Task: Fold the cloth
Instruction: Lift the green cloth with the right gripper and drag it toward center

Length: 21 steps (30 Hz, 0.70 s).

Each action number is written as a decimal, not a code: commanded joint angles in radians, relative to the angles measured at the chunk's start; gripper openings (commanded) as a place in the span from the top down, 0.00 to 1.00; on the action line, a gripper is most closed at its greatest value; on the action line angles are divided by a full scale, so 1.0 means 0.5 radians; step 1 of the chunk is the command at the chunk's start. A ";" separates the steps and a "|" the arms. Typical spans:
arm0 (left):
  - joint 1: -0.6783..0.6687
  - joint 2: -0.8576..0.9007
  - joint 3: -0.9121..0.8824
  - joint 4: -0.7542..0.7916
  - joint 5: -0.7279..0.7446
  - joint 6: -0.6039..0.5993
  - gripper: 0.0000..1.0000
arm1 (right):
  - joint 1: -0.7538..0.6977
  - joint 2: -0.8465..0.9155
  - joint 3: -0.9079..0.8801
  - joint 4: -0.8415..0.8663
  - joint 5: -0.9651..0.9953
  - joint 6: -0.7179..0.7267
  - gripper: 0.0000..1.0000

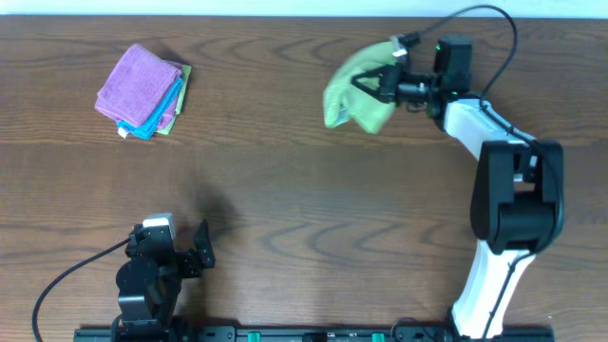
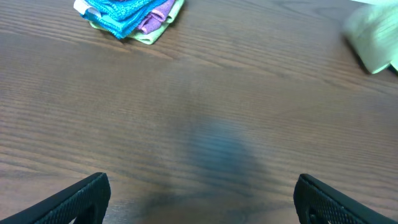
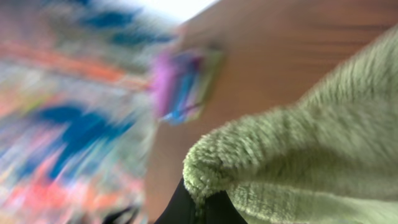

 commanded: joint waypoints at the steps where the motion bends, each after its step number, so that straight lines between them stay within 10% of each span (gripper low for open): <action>1: 0.014 -0.011 -0.020 0.003 -0.010 -0.007 0.05 | 0.138 -0.336 0.037 0.146 -0.422 0.205 0.99; 17: 0.014 -0.011 -0.020 0.003 -0.010 -0.007 0.05 | 0.308 -1.217 0.037 0.120 -0.500 0.229 0.98; 18: 0.014 -0.011 -0.020 0.003 -0.010 -0.007 0.04 | 0.299 -1.241 0.037 0.121 -0.498 0.214 0.75; 19: 0.014 -0.011 -0.020 0.003 -0.010 -0.007 0.05 | 0.284 -1.261 0.037 0.126 -0.497 0.185 0.12; 21: 0.014 -0.011 -0.020 0.003 -0.010 -0.007 0.05 | 0.248 -1.273 0.037 0.143 -0.510 0.173 0.01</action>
